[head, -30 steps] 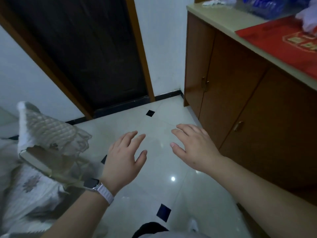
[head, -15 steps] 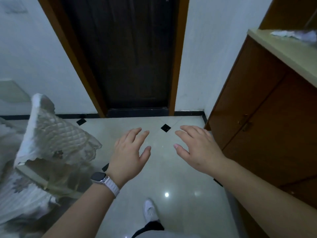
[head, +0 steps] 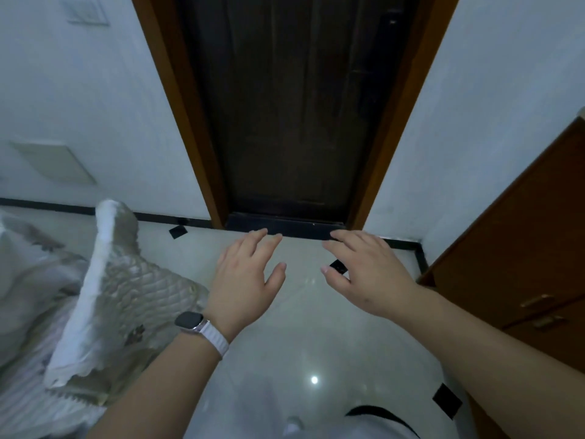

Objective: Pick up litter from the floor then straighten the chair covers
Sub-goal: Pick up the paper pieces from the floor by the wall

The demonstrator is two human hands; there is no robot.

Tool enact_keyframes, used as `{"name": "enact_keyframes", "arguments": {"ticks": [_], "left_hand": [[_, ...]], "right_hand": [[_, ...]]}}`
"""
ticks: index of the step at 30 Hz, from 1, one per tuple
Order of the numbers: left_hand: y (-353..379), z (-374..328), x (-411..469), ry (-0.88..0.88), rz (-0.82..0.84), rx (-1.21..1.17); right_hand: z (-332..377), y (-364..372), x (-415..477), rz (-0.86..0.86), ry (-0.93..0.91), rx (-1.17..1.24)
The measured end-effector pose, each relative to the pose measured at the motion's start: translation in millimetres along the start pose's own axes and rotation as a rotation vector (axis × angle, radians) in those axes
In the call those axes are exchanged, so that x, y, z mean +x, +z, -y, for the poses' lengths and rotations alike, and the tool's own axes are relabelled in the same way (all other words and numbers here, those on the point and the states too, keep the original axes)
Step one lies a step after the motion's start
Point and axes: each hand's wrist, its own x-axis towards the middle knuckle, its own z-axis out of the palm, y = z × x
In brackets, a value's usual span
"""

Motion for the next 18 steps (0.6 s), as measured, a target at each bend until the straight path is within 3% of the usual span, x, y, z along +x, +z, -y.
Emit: {"name": "enact_keyframes", "arguments": {"ticks": [9, 18], "left_hand": [[8, 61, 80, -0.135, -0.009, 0.090], [6, 102, 231, -0.227, -0.030, 0.180]], "right_hand": [[-7, 11, 149, 0.008, -0.174, 0.022], [-38, -25, 323, 0.001, -0.336, 0.111]]}}
